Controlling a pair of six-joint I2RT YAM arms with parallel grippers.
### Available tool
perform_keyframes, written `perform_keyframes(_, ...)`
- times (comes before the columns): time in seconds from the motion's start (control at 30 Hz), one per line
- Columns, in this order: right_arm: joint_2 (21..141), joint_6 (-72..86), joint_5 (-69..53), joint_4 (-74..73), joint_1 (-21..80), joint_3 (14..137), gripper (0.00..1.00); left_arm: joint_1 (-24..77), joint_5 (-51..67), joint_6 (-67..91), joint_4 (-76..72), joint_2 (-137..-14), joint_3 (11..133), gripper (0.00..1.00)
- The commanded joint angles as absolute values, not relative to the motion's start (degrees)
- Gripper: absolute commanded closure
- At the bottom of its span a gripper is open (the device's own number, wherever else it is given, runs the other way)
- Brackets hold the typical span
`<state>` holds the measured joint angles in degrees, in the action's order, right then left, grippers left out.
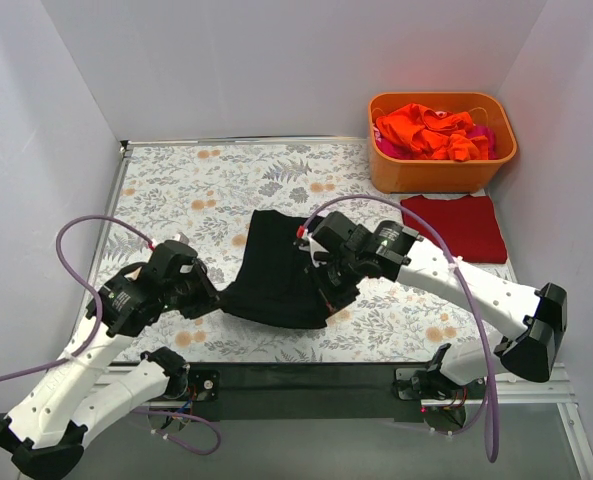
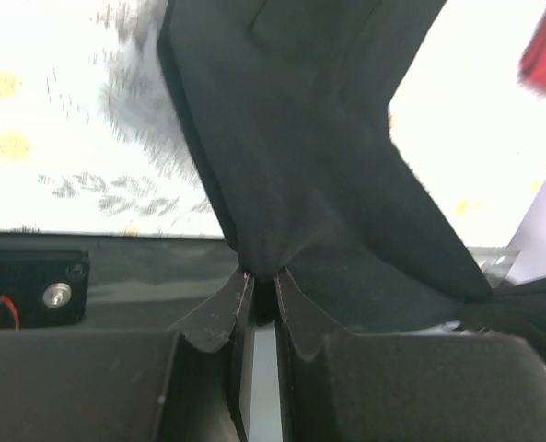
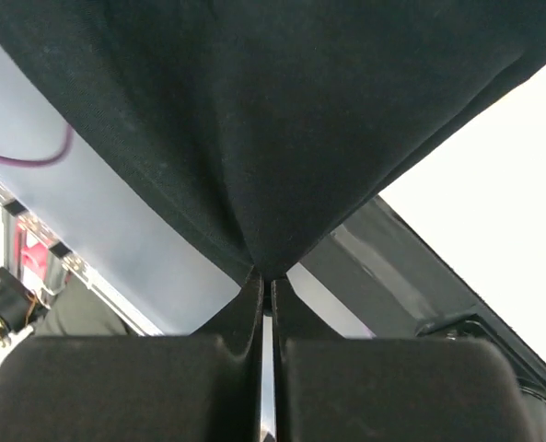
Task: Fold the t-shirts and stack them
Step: Fold the tshirt
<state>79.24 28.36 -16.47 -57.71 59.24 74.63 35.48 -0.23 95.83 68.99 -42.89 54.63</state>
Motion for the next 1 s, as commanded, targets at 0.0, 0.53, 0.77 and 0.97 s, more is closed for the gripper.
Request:
perform_keyframes(0.0, 79.62, 26.11, -13.89, -63.54, 56.61, 80.15, 0.99, 35.59, -6.23, 96.16, 68.49, -45.25, 58.35, 1.0)
perform_keyframes(0.53, 86.74, 13.19, -17.22, -61.17, 39.3, 82.18, 0.99, 35.24, -21.7, 90.62, 47.12, -64.94, 60.55, 1.0)
perform_keyframes(0.77, 93.5, 10.37, -17.67, -60.21, 35.95, 86.92, 0.99, 32.79, -23.91, 87.54, 39.22, -70.92, 61.61, 1.0)
perform_keyframes(0.97, 97.99, 9.14, -16.26, -59.42, 32.7, 89.65, 0.99, 29.89, -22.59, 85.87, 30.33, -74.79, 60.29, 1.0)
